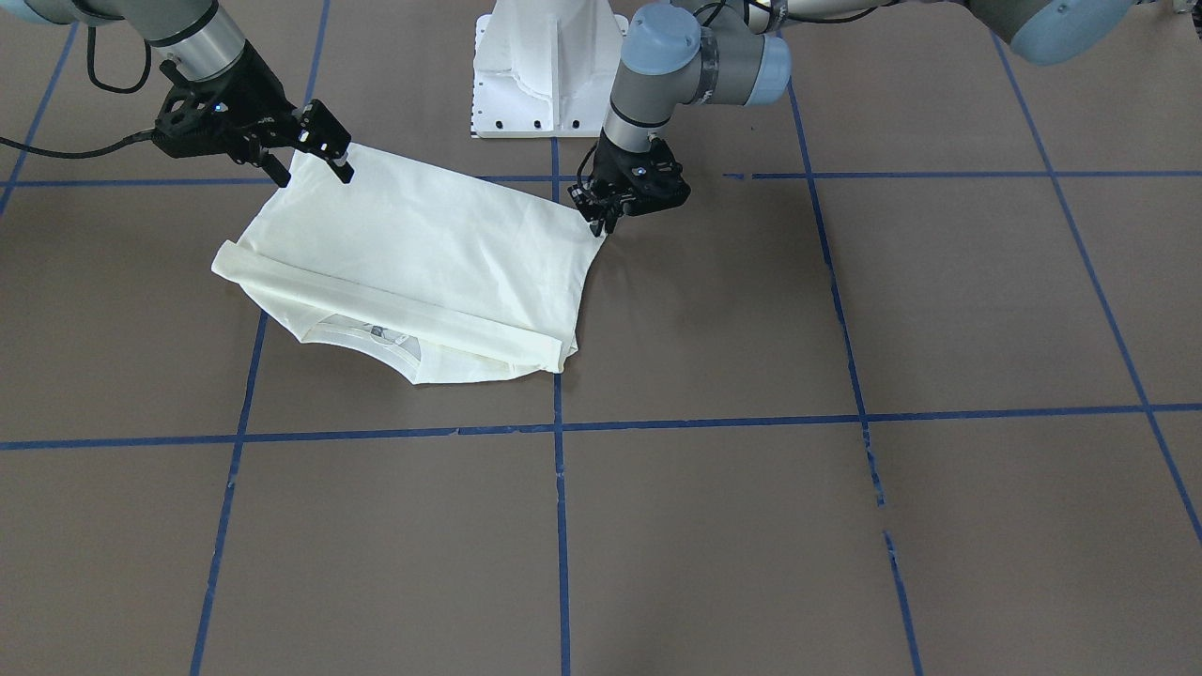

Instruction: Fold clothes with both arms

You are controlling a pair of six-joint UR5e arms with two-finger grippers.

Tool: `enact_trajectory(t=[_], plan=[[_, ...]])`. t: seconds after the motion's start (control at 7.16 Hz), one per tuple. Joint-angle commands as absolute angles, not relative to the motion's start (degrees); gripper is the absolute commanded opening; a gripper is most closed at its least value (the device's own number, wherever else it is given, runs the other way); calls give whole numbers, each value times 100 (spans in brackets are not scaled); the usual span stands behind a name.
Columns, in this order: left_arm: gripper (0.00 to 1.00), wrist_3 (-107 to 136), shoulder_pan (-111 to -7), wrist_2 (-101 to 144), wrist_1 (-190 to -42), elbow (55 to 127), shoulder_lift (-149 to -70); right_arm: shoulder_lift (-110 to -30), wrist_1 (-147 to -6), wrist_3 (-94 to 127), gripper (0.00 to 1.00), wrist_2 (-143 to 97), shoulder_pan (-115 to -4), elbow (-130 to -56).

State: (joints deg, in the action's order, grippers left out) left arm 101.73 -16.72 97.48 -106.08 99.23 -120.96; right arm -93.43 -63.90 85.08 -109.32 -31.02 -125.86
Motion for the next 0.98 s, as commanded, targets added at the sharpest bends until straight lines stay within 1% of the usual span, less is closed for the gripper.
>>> enact_trajectory(t=[0.0, 0.14, 0.42, 0.56, 0.84], plan=[[0, 10055, -1705, 9773, -10565, 9975, -12103, -9351, -6390, 8508, 100, -10934, -3103, -12577], [0, 10055, -1870, 9773, -10538, 9984, -12103, -9352, -6390, 8508, 100, -10942, -3111, -12586], [0, 9549, -2685, 9791, -10503, 9793, -12103, -9343, -6390, 8508, 100, -10960, -3138, -12586], [0, 9197, -3011, 9774, -10581, 9478, -12120, -9343, -6390, 8508, 100, -10969, -3138, -12586], [0, 8485, -3610, 9756, -10626, 8530, -12654, -9343, -6390, 8508, 100, -10916, -3138, -12551]])
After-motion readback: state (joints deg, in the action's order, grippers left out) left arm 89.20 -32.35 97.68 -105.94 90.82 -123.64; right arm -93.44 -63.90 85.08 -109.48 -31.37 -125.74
